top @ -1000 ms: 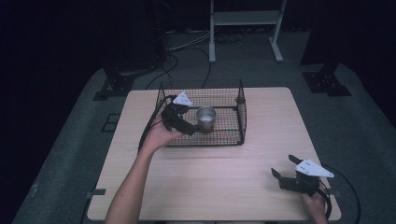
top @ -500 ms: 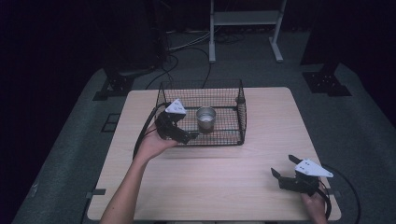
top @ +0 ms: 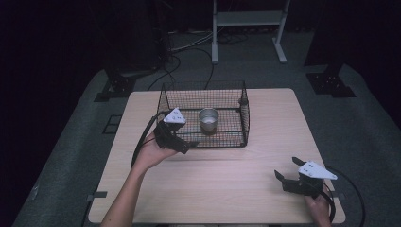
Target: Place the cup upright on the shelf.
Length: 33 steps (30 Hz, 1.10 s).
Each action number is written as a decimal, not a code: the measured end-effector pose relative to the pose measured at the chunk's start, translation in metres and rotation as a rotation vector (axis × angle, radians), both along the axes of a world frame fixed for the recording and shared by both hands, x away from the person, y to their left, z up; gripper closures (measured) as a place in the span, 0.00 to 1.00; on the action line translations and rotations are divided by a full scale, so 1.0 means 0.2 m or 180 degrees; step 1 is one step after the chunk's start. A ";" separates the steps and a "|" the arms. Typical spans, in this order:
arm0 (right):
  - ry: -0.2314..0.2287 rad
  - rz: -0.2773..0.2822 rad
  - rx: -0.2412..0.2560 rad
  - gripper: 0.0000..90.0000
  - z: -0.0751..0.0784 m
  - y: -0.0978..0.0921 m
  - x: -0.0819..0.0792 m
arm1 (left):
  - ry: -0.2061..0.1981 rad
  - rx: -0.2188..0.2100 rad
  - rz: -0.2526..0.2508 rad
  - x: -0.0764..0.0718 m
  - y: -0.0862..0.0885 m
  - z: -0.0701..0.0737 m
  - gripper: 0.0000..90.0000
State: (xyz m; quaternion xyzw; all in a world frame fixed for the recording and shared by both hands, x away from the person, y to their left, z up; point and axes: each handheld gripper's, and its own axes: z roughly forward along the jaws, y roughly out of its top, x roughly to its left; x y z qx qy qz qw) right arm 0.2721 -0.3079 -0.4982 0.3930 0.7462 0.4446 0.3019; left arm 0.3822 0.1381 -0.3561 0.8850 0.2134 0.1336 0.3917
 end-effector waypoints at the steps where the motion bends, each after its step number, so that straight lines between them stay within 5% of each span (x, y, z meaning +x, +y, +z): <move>1: 0.0005 -0.0003 0.0008 0.15 0.00 0.00 0.00 | -0.0012 0.0013 -0.0003 -0.01 0.00 0.00 0.08; 33: 0.0022 -0.0017 -0.0002 0.15 0.00 0.00 0.00 | -0.0047 -0.0186 -0.0039 -0.22 0.10 -0.13 0.08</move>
